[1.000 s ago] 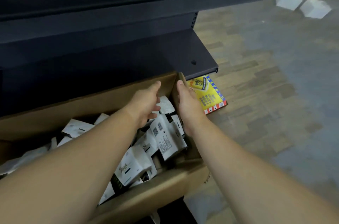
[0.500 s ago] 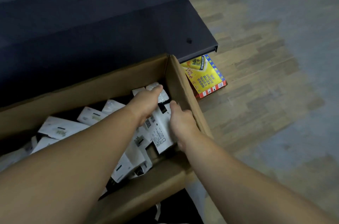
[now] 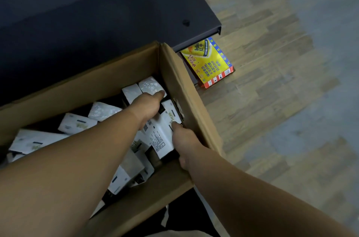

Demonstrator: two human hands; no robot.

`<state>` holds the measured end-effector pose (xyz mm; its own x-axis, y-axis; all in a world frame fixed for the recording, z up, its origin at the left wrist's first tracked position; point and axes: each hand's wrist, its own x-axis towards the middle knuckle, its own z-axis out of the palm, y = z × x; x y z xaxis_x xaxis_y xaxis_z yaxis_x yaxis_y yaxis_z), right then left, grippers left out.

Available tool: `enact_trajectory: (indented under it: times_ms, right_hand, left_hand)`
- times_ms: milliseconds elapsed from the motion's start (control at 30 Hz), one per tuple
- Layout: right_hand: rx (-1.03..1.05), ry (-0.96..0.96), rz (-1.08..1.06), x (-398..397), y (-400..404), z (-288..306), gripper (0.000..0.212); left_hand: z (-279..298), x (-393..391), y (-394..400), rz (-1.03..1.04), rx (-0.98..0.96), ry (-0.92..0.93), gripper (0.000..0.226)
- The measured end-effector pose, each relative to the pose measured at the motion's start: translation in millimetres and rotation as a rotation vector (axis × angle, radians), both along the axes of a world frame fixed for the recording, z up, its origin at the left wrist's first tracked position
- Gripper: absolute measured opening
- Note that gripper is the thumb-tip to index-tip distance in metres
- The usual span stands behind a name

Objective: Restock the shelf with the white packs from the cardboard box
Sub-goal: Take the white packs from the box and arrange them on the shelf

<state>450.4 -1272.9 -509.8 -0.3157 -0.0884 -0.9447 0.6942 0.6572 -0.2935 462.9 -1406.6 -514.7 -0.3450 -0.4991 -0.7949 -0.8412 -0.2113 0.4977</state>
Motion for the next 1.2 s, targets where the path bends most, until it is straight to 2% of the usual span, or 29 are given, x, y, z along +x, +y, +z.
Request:
enact_trajectory:
  times_ms: [133, 367, 533, 633, 733, 800, 933, 1033, 1200]
  right_hand:
    - [0.021, -0.102, 0.045, -0.5, 0.3, -3.2, 0.049]
    - [0.036, -0.130, -0.060, 4.2, 2.2, -14.9, 0.049]
    - [0.015, -0.023, -0.100, 9.3, 0.9, -20.3, 0.034]
    - [-0.020, 0.055, -0.110, 13.2, -3.5, -8.0, 0.032]
    - [-0.036, 0.185, -0.093, 12.3, -11.2, 7.3, 0.039]
    - [-0.047, 0.245, -0.059, 12.1, -17.8, 19.2, 0.043]
    - [-0.072, 0.427, 0.006, 18.3, -31.4, 21.4, 0.075]
    - [-0.092, 0.527, 0.040, 23.1, -39.6, 24.7, 0.071]
    - [-0.191, 0.631, 0.086, 36.2, -51.9, 66.9, 0.066]
  left_hand:
    - [-6.7, 3.9, 2.3, -0.067, -0.039, -0.039, 0.066]
    - [-9.6, 18.7, 2.4, -0.112, -0.082, -0.041, 0.061]
    - [-4.3, 29.5, 2.0, -0.082, -0.114, -0.030, 0.063]
    - [5.9, 38.8, -4.8, -0.027, -0.138, -0.008, 0.054]
    - [20.3, 50.1, -11.9, 0.049, -0.174, 0.026, 0.042]
    - [29.0, 58.6, -15.1, 0.115, -0.192, 0.069, 0.043]
    - [54.4, 74.0, -17.5, 0.210, -0.267, 0.143, 0.027]
    - [75.3, 86.3, -20.4, 0.289, -0.304, 0.207, 0.023]
    - [107.2, 113.2, -25.8, 0.376, -0.380, 0.305, 0.022]
